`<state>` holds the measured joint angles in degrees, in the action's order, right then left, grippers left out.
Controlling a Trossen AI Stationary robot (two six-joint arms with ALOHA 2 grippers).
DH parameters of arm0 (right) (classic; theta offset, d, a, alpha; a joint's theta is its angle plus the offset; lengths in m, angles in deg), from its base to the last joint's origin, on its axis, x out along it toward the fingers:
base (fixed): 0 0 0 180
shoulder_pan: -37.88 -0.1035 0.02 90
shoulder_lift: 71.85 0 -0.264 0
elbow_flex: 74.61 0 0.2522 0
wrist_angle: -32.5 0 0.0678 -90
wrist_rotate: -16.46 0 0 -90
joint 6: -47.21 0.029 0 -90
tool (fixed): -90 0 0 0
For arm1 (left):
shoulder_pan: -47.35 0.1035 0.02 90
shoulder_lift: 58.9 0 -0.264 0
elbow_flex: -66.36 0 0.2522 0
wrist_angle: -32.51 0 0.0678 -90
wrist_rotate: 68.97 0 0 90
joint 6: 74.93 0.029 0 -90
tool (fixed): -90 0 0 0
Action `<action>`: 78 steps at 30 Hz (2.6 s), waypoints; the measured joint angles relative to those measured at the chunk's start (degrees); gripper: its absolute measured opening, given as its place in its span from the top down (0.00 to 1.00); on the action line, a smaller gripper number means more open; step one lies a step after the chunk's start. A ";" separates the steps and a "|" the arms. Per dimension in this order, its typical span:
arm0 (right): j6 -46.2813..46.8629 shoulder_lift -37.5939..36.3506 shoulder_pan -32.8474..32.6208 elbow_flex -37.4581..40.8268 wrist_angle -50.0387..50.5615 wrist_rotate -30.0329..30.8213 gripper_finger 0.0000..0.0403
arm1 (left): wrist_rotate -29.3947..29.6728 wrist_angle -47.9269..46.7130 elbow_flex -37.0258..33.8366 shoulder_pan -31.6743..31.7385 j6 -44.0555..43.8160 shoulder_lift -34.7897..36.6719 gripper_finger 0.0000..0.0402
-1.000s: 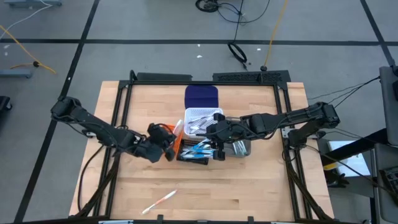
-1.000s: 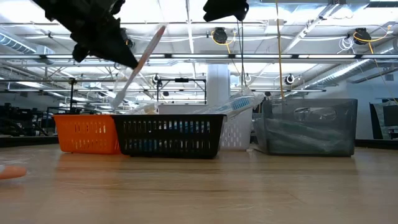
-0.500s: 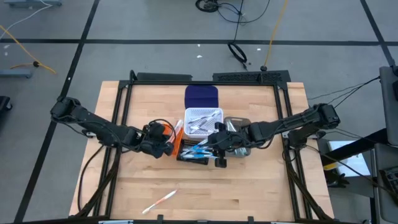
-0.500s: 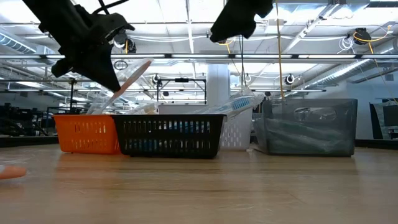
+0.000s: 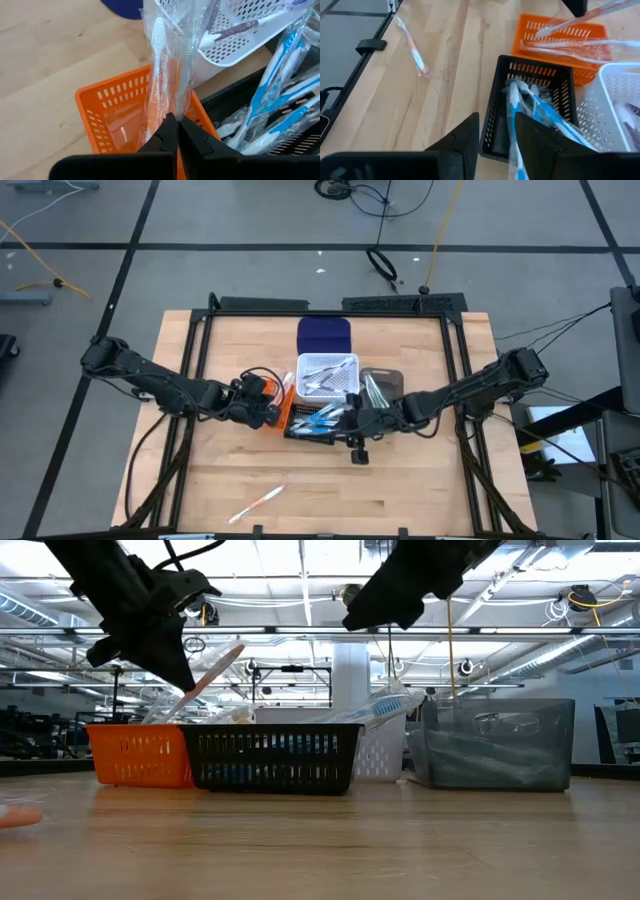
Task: Pick & Place Toothbrushes
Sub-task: Put the orange toothbrush into the orange basket
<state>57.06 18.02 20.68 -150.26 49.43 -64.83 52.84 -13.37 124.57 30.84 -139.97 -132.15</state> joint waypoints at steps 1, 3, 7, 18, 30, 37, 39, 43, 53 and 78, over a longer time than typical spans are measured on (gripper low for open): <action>0.00 0.00 -0.16 0.42 -0.48 0.00 0.71 | 0.02 -0.07 0.00 0.00 -0.53 0.00 1.00; 0.00 0.00 -0.33 1.34 -1.75 0.00 0.71 | 0.12 -0.43 0.00 0.21 -2.18 0.00 0.98; 0.00 0.02 -0.57 2.64 -3.97 0.03 0.71 | 0.16 -2.13 0.00 1.02 -4.22 0.00 0.94; 0.00 0.02 -0.54 2.88 -5.12 0.00 0.71 | -0.61 -2.77 -0.03 1.64 -3.25 -0.73 0.77; 0.00 0.02 -0.55 2.88 -4.62 -0.02 0.71 | -12.55 -0.28 -0.04 -1.34 0.96 -0.44 0.75; 0.00 0.02 -0.54 2.88 -4.64 -0.02 0.71 | -17.27 6.14 -0.03 -11.32 0.81 -0.44 0.75; 0.00 0.02 -0.54 2.88 -4.64 -0.02 0.71 | -17.26 8.94 -0.02 -14.61 0.01 -0.85 0.75; 0.00 0.02 -0.54 2.88 -4.66 -0.02 0.71 | -16.76 12.45 0.00 -20.66 -3.77 -3.32 0.75; 0.00 0.02 -0.54 2.88 -4.88 0.09 0.71 | -18.90 21.43 0.00 -27.94 -12.27 -13.09 0.75; 0.00 0.02 -0.54 2.88 -5.09 0.17 0.71 | -26.27 30.73 0.00 -30.38 -12.12 -24.09 0.75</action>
<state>57.06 18.04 20.14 -147.38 44.34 -64.65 26.57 17.36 124.57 0.46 -152.08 -156.24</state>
